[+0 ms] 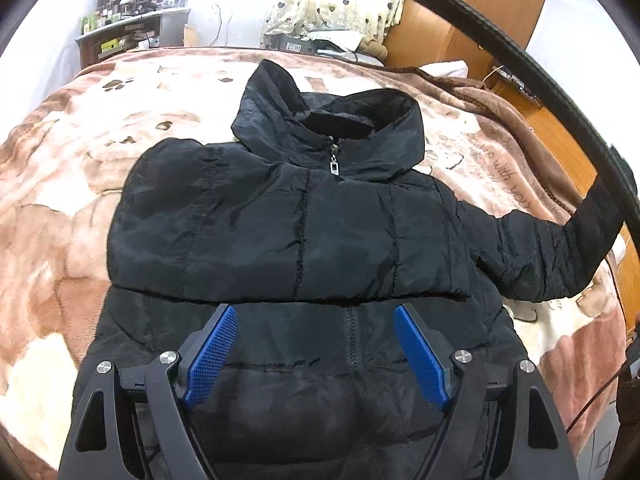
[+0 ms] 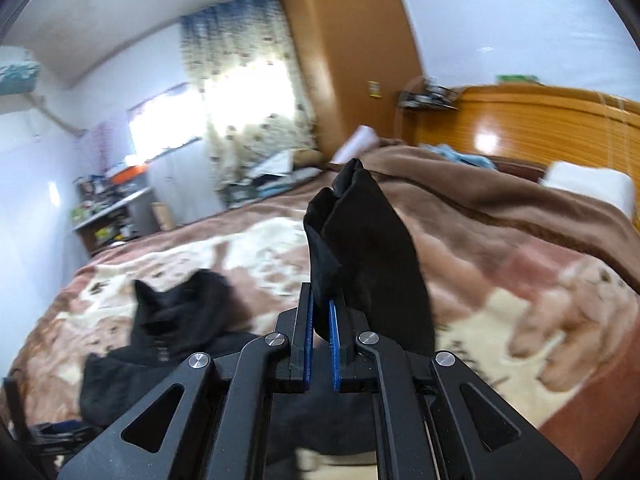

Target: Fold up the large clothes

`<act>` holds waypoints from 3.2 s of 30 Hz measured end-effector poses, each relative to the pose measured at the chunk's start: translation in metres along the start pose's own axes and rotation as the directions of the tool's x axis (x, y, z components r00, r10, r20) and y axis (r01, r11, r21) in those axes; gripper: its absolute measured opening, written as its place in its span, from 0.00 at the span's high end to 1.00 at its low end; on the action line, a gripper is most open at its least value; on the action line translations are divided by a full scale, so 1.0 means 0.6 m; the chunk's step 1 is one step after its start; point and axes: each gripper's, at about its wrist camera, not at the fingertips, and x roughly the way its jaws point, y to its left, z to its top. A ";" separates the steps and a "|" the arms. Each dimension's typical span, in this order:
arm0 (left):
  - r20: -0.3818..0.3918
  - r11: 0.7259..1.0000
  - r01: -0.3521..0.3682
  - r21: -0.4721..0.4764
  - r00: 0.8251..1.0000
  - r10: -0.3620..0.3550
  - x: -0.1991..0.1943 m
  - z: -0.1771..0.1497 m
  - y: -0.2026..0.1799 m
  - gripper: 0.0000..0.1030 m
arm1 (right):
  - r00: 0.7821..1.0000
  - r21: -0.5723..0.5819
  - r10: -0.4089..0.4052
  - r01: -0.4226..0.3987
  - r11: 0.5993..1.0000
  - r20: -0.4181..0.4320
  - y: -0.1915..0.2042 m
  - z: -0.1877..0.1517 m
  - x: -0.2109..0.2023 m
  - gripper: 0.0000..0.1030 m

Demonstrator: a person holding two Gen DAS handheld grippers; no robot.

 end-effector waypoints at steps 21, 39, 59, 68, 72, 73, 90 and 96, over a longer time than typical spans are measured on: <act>0.076 0.992 0.002 -0.124 0.997 0.008 -0.067 -0.010 0.155 0.22 | 0.935 -0.179 0.320 -0.345 0.921 -0.155 0.388 -0.106 0.075 0.93; 0.058 0.986 -0.010 -0.166 0.998 0.019 -0.036 -0.010 0.209 0.22 | 0.816 -0.041 0.403 -0.459 0.887 -0.415 0.443 -0.234 0.200 0.93; 0.066 0.994 0.073 -0.085 0.996 -0.068 0.023 0.098 0.113 0.18 | 0.792 0.199 0.450 -0.404 0.893 -0.413 0.302 -0.190 0.194 0.55; -0.072 0.993 0.060 -0.098 0.995 -0.067 0.122 0.107 0.079 0.18 | 0.925 -0.024 0.061 -0.076 0.997 -0.376 0.151 -0.161 0.194 0.55; -0.110 0.994 0.040 -0.099 0.993 -0.050 0.145 0.100 0.071 0.19 | 0.911 -0.043 -0.069 0.056 0.998 -0.406 0.097 -0.180 0.219 0.53; -0.118 0.995 0.027 -0.098 0.992 -0.039 0.151 0.099 0.068 0.27 | 0.902 -0.036 -0.078 0.070 0.997 -0.425 0.085 -0.186 0.226 0.51; 0.058 0.997 -0.076 0.018 0.995 0.075 0.063 0.118 0.047 0.92 | 0.896 -0.017 0.001 -0.010 1.000 -0.444 0.108 -0.200 0.221 0.48; -0.058 0.988 -0.134 -0.071 0.990 0.130 0.124 0.087 0.098 0.80 | 0.861 -0.076 -0.044 0.006 0.997 -0.507 0.124 -0.233 0.258 0.48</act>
